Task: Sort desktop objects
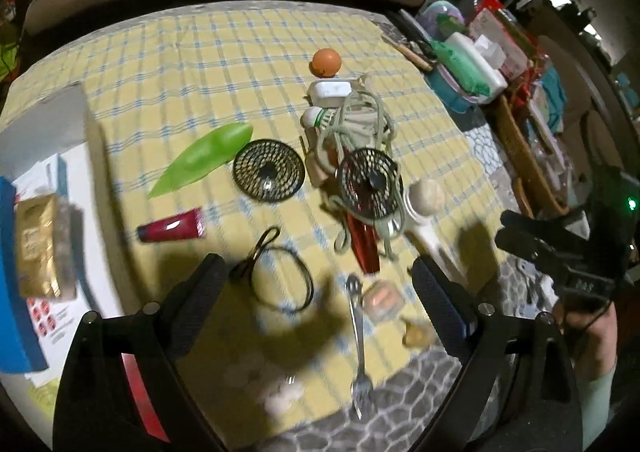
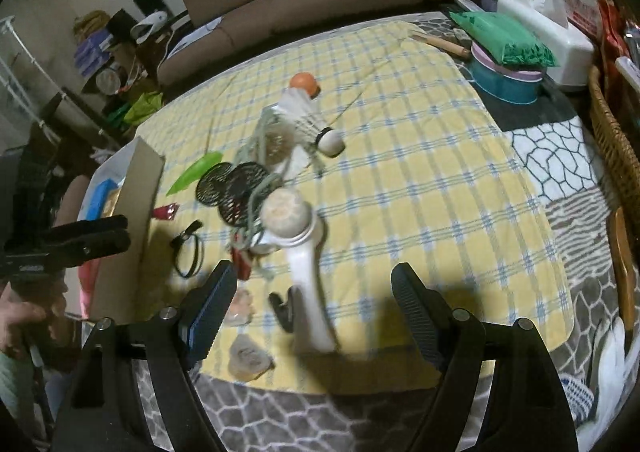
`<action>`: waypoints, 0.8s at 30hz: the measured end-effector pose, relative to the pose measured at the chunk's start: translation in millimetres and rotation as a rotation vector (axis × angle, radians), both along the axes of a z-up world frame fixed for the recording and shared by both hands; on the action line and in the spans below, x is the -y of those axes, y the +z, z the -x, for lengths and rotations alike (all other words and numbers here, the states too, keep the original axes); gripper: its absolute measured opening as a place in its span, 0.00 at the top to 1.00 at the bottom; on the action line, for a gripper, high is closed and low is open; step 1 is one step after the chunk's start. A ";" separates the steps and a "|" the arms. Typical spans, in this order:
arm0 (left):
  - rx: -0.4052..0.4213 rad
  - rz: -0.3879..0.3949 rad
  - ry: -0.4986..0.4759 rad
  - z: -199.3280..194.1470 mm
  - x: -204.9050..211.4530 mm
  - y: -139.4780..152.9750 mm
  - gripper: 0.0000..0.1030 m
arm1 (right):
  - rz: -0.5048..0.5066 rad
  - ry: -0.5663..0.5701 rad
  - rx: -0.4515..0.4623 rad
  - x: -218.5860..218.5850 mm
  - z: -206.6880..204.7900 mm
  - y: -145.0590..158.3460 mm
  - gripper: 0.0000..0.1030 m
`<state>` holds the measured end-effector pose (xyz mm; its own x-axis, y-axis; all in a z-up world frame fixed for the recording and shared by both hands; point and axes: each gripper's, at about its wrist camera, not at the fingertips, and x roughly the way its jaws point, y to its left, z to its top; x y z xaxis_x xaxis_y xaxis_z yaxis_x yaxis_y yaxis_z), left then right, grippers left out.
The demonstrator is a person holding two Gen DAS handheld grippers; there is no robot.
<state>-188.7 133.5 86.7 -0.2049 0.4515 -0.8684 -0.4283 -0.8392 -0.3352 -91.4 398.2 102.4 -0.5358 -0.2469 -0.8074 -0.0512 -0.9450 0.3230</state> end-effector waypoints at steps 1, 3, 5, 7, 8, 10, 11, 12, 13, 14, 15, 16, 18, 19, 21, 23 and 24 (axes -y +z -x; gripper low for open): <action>0.004 0.001 0.004 4.1 -5.1 -3.2 0.09 | 0.002 0.002 0.000 -2.3 3.3 -1.8 0.21; 0.009 0.004 0.009 11.2 -15.7 -8.9 0.09 | 0.011 0.001 -0.001 -5.9 6.6 -6.0 0.21; 0.014 0.002 0.008 18.6 -26.1 -14.2 0.10 | 0.033 0.002 -0.010 -9.9 10.1 -9.7 0.21; 0.018 -0.005 0.008 23.4 -35.9 -18.9 0.10 | 0.050 0.005 -0.022 -12.0 13.1 -13.2 0.21; 0.020 -0.007 0.007 26.3 -41.8 -21.6 0.10 | 0.054 0.007 -0.026 -11.4 14.7 -13.9 0.21; 0.024 -0.012 0.012 33.6 -51.6 -25.0 0.10 | 0.057 0.014 -0.040 -13.3 20.5 -14.6 0.22; 0.026 -0.015 0.019 38.9 -55.7 -25.7 0.10 | 0.052 0.015 -0.044 -14.5 24.6 -14.0 0.22; 0.028 -0.023 0.028 44.9 -58.4 -25.4 0.10 | 0.046 0.014 -0.047 -16.3 29.0 -13.3 0.22; 0.032 -0.034 0.038 51.9 -60.3 -24.8 0.10 | 0.041 0.014 -0.050 -18.8 35.5 -11.7 0.25; 0.034 -0.043 0.049 58.9 -60.6 -23.9 0.10 | 0.036 0.016 -0.056 -21.3 42.9 -9.4 0.27; 0.035 -0.050 0.062 67.0 -59.9 -23.0 0.13 | 0.031 0.019 -0.061 -23.1 49.3 -7.7 0.30; 0.037 -0.053 0.071 76.6 -58.9 -22.3 0.16 | 0.018 0.030 -0.065 -24.0 59.8 -5.4 0.33; 0.040 -0.043 0.079 93.2 -58.4 -22.6 0.29 | -0.006 0.048 -0.068 -24.1 78.6 -4.2 0.41; 0.039 -0.028 0.081 101.4 -58.5 -23.8 0.30 | -0.012 0.058 -0.068 -23.7 88.0 -4.8 0.45; 0.030 -0.002 0.074 112.0 -59.1 -26.6 0.31 | -0.026 0.078 -0.067 -21.9 104.1 -8.6 0.48; 0.023 0.029 0.051 119.8 -60.5 -31.8 0.32 | -0.065 0.114 -0.062 -17.4 120.6 -14.9 0.53; 0.021 0.047 0.042 122.6 -61.3 -34.1 0.35 | -0.078 0.125 -0.060 -16.4 126.3 -17.5 0.56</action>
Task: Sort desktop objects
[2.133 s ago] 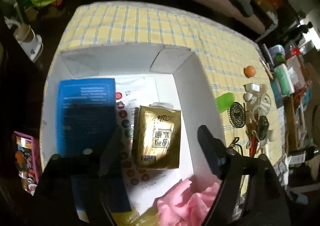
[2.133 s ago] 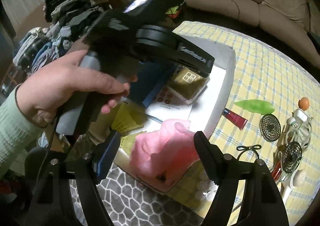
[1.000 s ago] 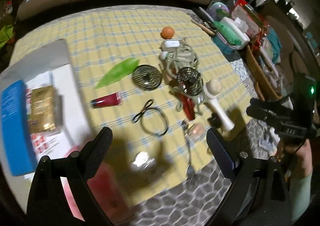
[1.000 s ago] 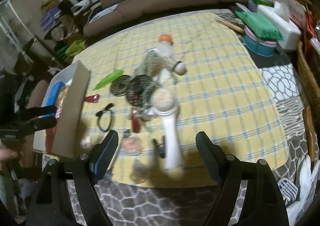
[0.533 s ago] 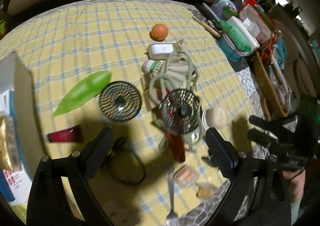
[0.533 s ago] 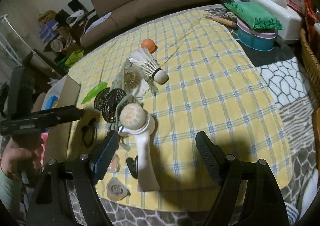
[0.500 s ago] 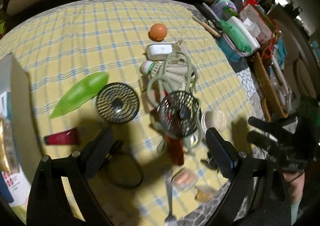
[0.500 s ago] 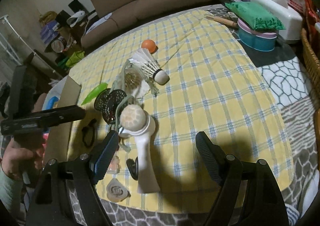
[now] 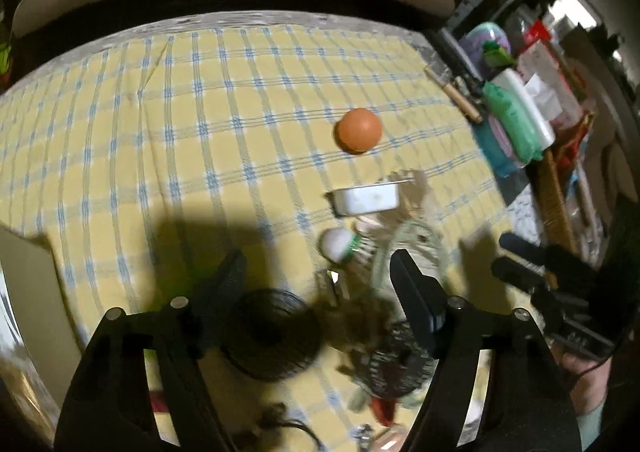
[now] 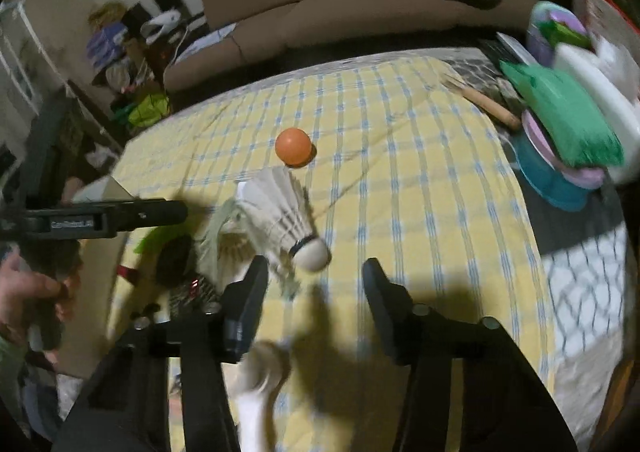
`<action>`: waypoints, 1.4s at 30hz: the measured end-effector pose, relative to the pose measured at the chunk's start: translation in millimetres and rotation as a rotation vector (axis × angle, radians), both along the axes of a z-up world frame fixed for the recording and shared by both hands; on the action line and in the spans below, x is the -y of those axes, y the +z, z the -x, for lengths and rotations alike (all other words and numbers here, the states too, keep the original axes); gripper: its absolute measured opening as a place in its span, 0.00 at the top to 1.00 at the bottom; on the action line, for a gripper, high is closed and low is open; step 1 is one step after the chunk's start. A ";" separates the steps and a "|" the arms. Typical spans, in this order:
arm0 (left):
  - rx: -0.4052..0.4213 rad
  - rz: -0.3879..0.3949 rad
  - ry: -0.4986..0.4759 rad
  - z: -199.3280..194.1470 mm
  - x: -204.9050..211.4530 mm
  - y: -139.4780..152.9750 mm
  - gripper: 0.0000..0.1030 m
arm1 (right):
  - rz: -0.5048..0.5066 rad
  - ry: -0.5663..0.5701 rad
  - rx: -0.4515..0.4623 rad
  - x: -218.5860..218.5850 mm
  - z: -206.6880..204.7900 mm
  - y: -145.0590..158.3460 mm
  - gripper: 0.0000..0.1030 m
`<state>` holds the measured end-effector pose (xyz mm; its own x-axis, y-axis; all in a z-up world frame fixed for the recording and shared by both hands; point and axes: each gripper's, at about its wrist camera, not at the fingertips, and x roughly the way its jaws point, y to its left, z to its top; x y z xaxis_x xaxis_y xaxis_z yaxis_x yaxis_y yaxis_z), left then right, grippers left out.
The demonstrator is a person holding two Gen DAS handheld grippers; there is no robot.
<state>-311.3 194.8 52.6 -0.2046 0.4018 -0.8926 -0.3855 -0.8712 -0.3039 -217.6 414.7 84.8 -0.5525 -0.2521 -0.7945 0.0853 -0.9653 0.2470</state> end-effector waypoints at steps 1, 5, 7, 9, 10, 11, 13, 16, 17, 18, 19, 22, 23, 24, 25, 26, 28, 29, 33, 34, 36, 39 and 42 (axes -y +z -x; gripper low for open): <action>-0.004 0.024 -0.013 3.3 -0.8 -3.0 0.36 | -0.014 0.007 0.000 1.0 6.0 -2.8 0.57; -0.036 0.111 -0.075 9.5 -5.6 -11.8 0.37 | -0.003 0.043 0.012 4.5 27.3 -14.3 0.59; -0.031 0.122 -0.091 11.0 -8.0 -17.0 0.37 | -0.008 0.079 0.011 12.5 32.2 -17.4 0.59; -0.022 0.124 -0.098 11.3 -9.2 -19.8 0.37 | -0.029 0.108 0.019 22.2 34.7 -20.9 0.59; -0.017 0.127 -0.106 11.3 -10.2 -22.0 0.37 | -0.057 0.121 0.027 28.1 37.0 -24.4 0.59; -0.014 0.133 -0.115 10.9 -10.5 -23.9 0.37 | -0.072 0.130 0.036 31.7 39.1 -27.1 0.59; -0.011 0.140 -0.133 10.0 -10.9 -26.1 0.37 | -0.100 0.144 0.046 37.7 43.7 -30.8 0.59; -0.019 0.144 -0.168 7.5 -12.8 -26.6 0.37 | -0.100 0.148 0.047 39.1 48.9 -31.2 0.59; -0.022 0.150 -0.187 6.2 -14.8 -26.6 0.37 | -0.097 0.149 0.055 39.5 50.8 -31.8 0.59; -0.029 0.160 -0.207 4.9 -17.1 -26.3 0.37 | -0.095 0.155 0.061 40.3 51.0 -32.5 0.59; -0.046 0.178 -0.231 2.9 -20.8 -25.7 0.37 | -0.105 0.166 0.073 41.5 52.3 -34.2 0.58; -0.084 0.207 -0.266 -0.5 -26.4 -21.3 0.37 | -0.140 0.188 0.086 46.3 50.5 -35.4 0.63; -0.089 0.205 -0.263 -1.3 -26.1 -19.8 0.37 | -0.148 0.192 0.077 47.6 49.2 -34.7 0.64; -0.092 0.198 -0.257 -2.1 -25.4 -18.5 0.37 | -0.151 0.190 0.070 48.1 47.0 -33.6 0.66; -0.098 0.194 -0.250 -3.6 -24.4 -16.9 0.37 | -0.144 0.183 0.067 47.8 45.5 -32.7 0.67; -0.105 0.195 -0.244 -4.9 -23.9 -15.7 0.37 | -0.140 0.176 0.063 47.5 44.4 -31.7 0.68; -0.115 0.197 -0.234 -7.9 -22.7 -14.0 0.37 | -0.138 0.166 0.050 47.7 41.9 -28.6 0.70; -0.117 0.194 -0.231 -9.8 -21.8 -12.8 0.37 | -0.138 0.162 0.049 48.2 41.7 -27.6 0.71; -0.134 0.197 -0.219 -16.3 -19.2 -7.8 0.37 | -0.154 0.154 0.052 50.9 38.1 -23.6 0.72; -0.136 0.196 -0.217 -17.7 -18.3 -6.4 0.37 | -0.157 0.151 0.051 51.0 37.7 -22.1 0.72; -0.141 0.197 -0.214 -20.1 -17.9 -4.4 0.37 | -0.162 0.141 0.050 50.5 36.1 -19.8 0.72; -0.147 0.198 -0.214 -24.0 -17.6 -1.0 0.37 | -0.150 0.123 0.051 47.9 33.3 -15.6 0.72; -0.157 0.200 -0.212 -29.3 -16.4 4.8 0.37 | -0.139 0.110 0.042 47.8 28.0 -9.3 0.71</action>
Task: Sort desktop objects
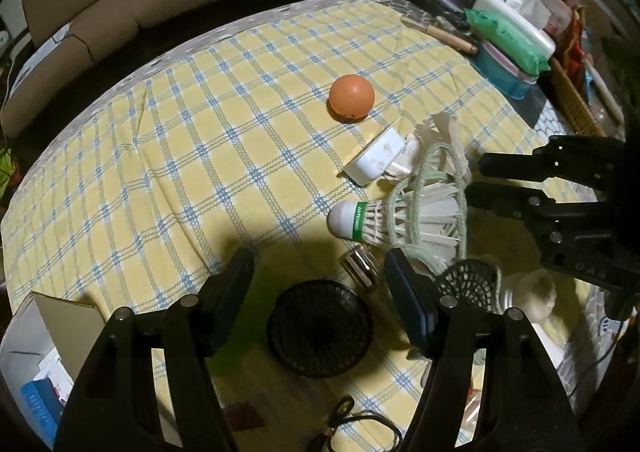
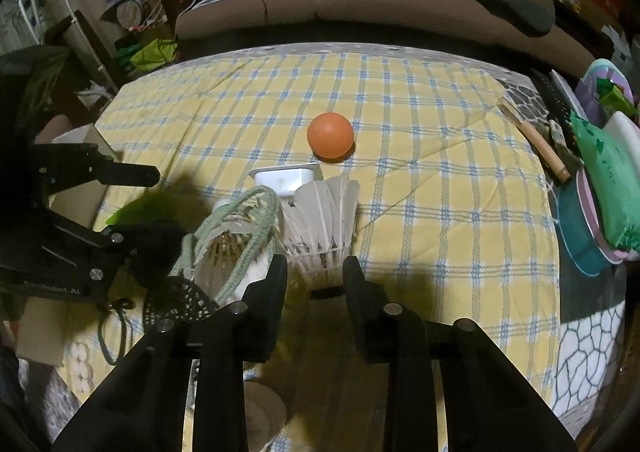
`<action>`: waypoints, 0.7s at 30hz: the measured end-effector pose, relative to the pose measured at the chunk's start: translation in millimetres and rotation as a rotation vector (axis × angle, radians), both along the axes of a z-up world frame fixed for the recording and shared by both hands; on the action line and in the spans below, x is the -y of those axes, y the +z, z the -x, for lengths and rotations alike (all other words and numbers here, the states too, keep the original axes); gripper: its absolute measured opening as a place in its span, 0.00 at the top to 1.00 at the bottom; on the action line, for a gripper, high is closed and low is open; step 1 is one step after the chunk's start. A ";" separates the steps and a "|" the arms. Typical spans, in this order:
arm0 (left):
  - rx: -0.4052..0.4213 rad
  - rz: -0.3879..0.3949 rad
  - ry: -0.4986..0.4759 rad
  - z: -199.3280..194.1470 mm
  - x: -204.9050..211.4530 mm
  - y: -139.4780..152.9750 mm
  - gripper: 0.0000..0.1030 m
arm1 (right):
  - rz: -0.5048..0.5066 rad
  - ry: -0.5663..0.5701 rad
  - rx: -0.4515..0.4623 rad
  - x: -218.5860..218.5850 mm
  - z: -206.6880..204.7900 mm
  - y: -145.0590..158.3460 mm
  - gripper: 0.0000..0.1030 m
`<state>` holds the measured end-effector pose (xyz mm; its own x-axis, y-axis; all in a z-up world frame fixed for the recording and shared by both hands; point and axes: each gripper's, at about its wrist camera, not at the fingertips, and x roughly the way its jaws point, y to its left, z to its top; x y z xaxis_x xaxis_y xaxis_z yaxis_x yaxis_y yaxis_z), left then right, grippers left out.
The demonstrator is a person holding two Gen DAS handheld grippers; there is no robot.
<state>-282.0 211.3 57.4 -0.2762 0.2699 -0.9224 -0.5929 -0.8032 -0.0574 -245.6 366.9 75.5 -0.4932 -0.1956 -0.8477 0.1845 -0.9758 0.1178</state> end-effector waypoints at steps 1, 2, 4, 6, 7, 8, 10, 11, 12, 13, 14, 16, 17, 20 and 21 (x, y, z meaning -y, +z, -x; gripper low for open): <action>-0.006 0.001 0.002 -3.0 1.1 3.1 0.37 | 0.008 -0.004 -0.004 0.5 -3.6 3.4 0.68; -0.014 0.002 0.003 -5.8 2.1 6.0 0.37 | 0.012 -0.004 -0.009 1.5 -6.7 5.9 0.66; -0.035 0.003 0.011 -13.1 5.4 13.2 0.37 | 0.009 -0.004 -0.023 4.9 -15.2 12.6 0.61; -0.048 -0.011 0.025 -23.1 11.0 22.1 0.37 | 0.016 -0.013 -0.032 7.1 -23.9 18.1 0.49; -0.058 -0.021 0.034 -29.9 14.8 27.3 0.37 | 0.031 -0.025 -0.040 7.8 -30.2 22.2 0.42; -0.068 -0.033 0.042 -37.2 18.6 32.6 0.34 | 0.051 -0.037 -0.055 8.3 -38.4 27.6 0.27; -0.093 -0.073 0.069 -58.0 32.1 47.1 0.28 | 0.066 -0.050 -0.082 10.7 -53.8 37.6 0.15; -0.107 -0.090 0.085 -67.4 39.0 53.6 0.21 | 0.062 -0.055 -0.092 13.3 -61.5 42.4 0.14; -0.123 -0.108 0.103 -77.5 46.8 60.1 0.13 | 0.059 -0.056 -0.098 16.5 -69.1 46.0 0.09; -0.138 -0.132 0.126 -88.9 56.5 67.1 0.08 | 0.053 -0.055 -0.100 20.5 -77.7 49.0 0.03; -0.147 -0.156 0.144 -98.2 65.8 73.3 0.00 | 0.046 -0.051 -0.103 24.7 -85.9 51.3 0.01; -0.159 -0.189 0.182 -118.4 86.0 84.7 0.00 | 0.029 -0.048 -0.109 34.8 -105.7 54.0 0.00; -0.167 -0.199 0.201 -130.8 97.3 90.1 0.00 | 0.027 -0.048 -0.111 38.5 -113.6 54.4 0.00; -0.198 -0.224 0.250 -169.9 134.5 100.3 0.00 | 0.039 -0.062 -0.115 50.2 -140.1 54.1 0.00; -0.204 -0.224 0.266 -182.7 146.0 100.2 0.00 | 0.049 -0.068 -0.121 54.6 -149.6 53.3 0.00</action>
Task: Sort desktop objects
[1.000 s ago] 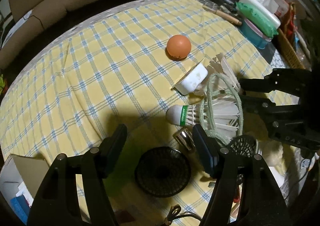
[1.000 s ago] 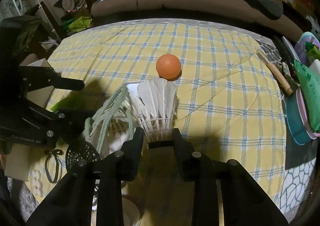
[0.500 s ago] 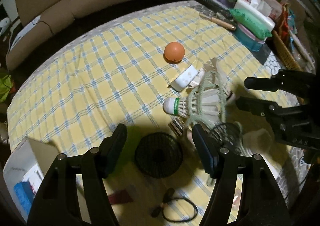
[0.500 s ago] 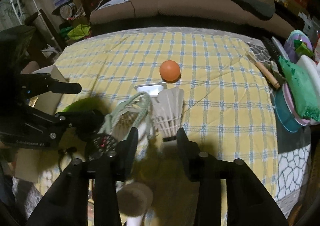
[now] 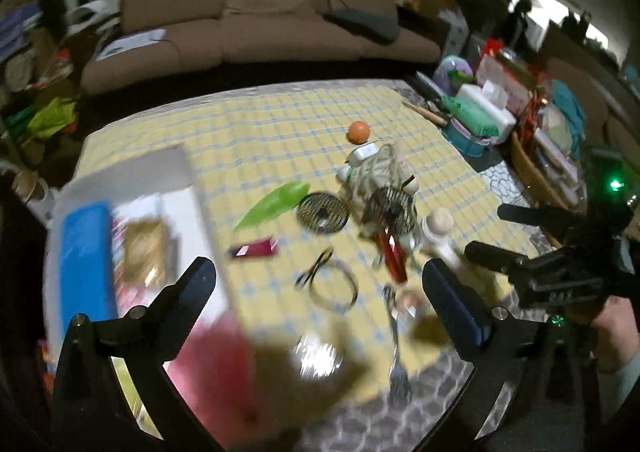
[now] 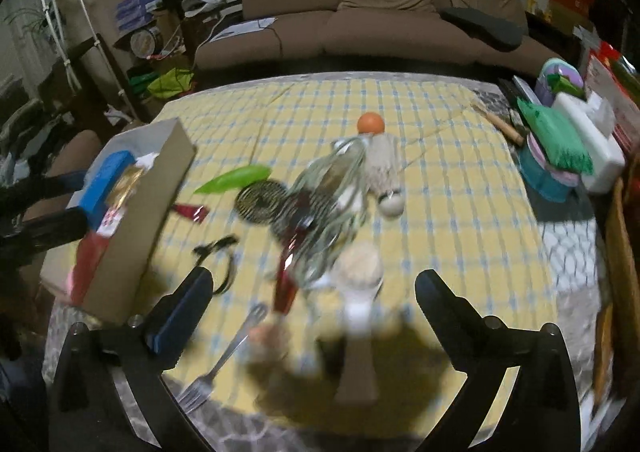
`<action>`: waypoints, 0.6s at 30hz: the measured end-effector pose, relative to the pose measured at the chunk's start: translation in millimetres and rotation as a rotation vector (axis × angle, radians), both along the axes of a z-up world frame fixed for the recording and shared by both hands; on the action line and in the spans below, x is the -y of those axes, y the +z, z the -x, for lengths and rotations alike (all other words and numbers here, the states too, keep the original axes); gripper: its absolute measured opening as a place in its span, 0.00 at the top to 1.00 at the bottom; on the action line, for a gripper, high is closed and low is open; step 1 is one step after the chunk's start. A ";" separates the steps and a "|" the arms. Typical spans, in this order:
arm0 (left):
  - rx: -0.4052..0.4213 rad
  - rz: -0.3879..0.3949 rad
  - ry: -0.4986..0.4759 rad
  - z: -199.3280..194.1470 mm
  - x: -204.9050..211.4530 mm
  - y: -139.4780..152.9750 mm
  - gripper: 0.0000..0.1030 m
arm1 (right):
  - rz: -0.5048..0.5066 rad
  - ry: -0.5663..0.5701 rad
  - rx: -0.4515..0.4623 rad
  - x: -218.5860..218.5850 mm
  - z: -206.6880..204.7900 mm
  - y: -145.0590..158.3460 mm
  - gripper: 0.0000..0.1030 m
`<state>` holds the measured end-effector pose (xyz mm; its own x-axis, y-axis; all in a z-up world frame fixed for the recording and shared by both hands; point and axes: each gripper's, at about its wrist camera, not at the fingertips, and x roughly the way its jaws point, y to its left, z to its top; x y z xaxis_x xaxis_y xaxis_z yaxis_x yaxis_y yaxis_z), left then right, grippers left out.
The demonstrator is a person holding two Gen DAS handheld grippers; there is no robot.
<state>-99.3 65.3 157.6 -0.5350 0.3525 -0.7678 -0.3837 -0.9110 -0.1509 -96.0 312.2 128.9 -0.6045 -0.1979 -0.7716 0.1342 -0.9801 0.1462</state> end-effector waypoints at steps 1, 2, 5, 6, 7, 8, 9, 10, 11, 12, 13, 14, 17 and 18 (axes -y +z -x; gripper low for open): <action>-0.002 0.004 0.013 -13.9 11.1 -1.8 0.00 | 0.008 -0.010 -0.003 6.8 -11.7 -2.1 0.00; -0.005 0.015 0.021 -26.3 19.9 -4.5 0.00 | 0.013 -0.014 -0.003 10.9 -18.4 -4.0 0.00; -0.009 0.059 0.070 -64.2 45.3 -21.0 0.00 | 0.020 -0.030 -0.004 28.8 -41.6 -13.6 0.00; 0.004 0.062 0.084 -73.8 51.3 -28.3 0.00 | 0.015 -0.038 -0.003 34.8 -48.8 -17.8 0.00; 0.021 0.065 0.113 -84.3 58.5 -37.8 0.00 | 0.007 -0.047 -0.003 41.0 -56.4 -23.6 0.00; 0.035 0.063 0.146 -94.2 65.5 -47.6 0.00 | -0.004 -0.057 -0.008 47.6 -64.6 -30.6 0.00; 0.040 0.060 0.170 -101.2 69.7 -55.6 0.00 | -0.007 -0.067 -0.009 52.1 -70.8 -36.3 0.00; 0.045 0.059 0.191 -108.1 72.9 -65.3 0.00 | -0.003 -0.085 -0.002 58.1 -77.8 -46.2 0.00; 0.053 0.065 0.204 -114.1 74.0 -75.8 0.00 | 0.003 -0.090 0.005 62.4 -82.6 -53.0 0.00; 0.065 0.074 0.211 -117.7 73.2 -86.1 0.00 | 0.001 -0.094 0.014 65.9 -85.8 -58.8 0.00; 0.077 0.086 0.217 -119.8 71.7 -94.8 0.00 | -0.019 -0.093 0.031 71.8 -88.1 -66.4 0.00; 0.082 0.103 0.224 -121.7 70.4 -101.1 0.00 | -0.034 -0.092 0.034 74.3 -88.8 -70.1 0.00; 0.051 0.151 0.239 -125.9 65.7 -112.7 0.00 | -0.065 -0.096 0.016 85.0 -97.5 -79.0 0.00; 0.041 0.165 0.245 -126.3 64.2 -116.0 0.00 | -0.073 -0.096 0.016 88.3 -99.5 -82.7 0.00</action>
<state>27.0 1.1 41.6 -0.5556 0.0856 -0.8270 -0.1464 -0.9892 -0.0040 3.5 223.9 46.2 -0.6052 -0.0826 -0.7918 0.0375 -0.9965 0.0754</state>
